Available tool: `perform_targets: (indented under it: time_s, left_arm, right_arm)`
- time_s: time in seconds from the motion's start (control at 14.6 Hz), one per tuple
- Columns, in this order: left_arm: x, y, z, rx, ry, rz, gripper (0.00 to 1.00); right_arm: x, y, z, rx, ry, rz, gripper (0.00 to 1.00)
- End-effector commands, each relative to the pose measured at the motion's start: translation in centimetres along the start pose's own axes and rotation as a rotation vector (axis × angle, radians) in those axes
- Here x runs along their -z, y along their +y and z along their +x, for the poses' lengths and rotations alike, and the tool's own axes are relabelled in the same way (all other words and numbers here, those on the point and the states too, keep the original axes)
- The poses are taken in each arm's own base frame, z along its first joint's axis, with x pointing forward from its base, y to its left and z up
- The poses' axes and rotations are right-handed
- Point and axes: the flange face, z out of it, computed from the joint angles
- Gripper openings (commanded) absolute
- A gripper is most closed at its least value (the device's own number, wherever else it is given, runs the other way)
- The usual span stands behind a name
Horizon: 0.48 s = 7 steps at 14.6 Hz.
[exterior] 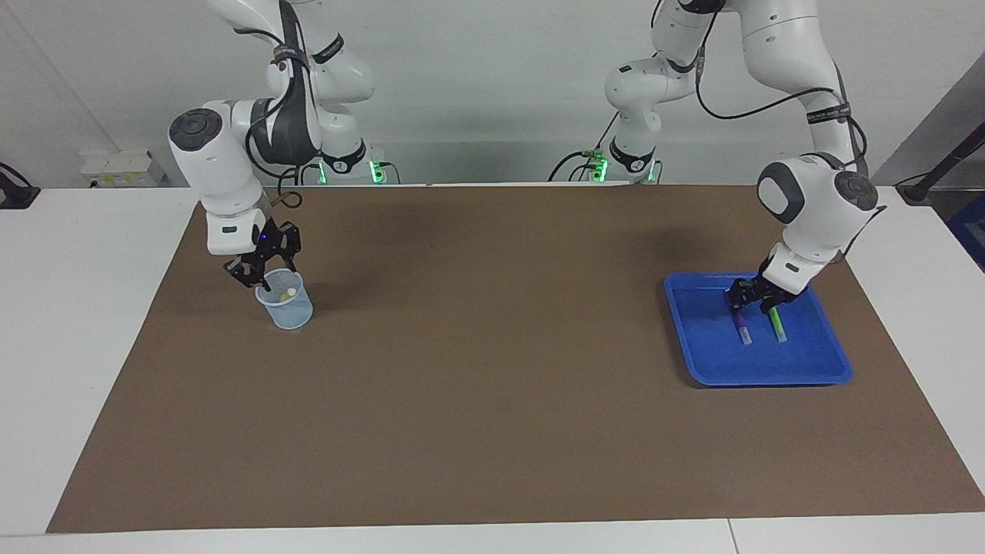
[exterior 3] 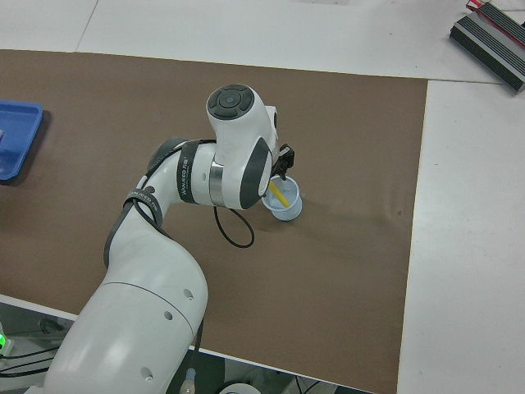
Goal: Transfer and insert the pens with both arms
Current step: 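Release the yellow pen with the right gripper while the left gripper reaches purple pen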
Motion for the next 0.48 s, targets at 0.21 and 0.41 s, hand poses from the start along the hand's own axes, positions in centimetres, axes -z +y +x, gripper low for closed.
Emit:
perform_targets:
  time_s: [0.21, 0.41]
  left_arm:
    - [-1.9, 0.1, 1.6, -0.021, 0.026, 0.016, 0.62]
    - [-2.6, 0.1, 1.4, -0.021, 0.018, 0.015, 0.61]
  right_arm:
    - [2.0, -1.3, 2.5, -0.207, 0.095, 0.125, 0.62]
    - [2.2, -2.6, 3.8, -0.31, 0.13, 0.204, 0.62]
